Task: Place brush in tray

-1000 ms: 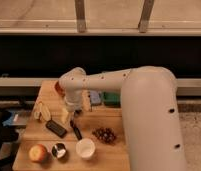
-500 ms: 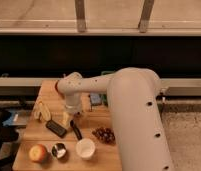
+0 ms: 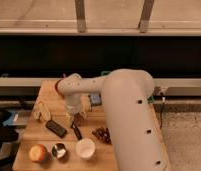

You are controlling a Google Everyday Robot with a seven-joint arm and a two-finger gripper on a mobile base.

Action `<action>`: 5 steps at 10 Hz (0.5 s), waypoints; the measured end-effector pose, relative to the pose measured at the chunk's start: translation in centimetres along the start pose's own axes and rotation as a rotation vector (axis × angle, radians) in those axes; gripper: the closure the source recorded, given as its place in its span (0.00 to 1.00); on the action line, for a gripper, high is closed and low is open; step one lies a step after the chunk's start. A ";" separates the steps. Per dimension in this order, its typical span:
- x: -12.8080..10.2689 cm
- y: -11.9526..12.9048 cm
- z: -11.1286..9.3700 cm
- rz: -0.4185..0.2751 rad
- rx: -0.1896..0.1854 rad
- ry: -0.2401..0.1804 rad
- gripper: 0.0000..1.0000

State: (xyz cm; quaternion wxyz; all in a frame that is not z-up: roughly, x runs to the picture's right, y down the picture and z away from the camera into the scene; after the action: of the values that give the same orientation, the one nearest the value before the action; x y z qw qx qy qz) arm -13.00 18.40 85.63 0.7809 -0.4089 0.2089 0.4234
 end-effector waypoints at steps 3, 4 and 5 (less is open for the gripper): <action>-0.1 -0.3 -0.3 0.002 0.001 -0.007 0.87; -0.2 -0.1 -0.4 0.000 -0.002 -0.007 0.97; -0.2 0.0 -0.4 -0.002 -0.003 -0.008 1.00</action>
State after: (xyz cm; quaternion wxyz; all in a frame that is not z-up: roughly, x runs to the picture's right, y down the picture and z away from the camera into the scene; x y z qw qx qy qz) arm -13.13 17.96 85.54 0.7816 -0.4086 0.2047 0.4245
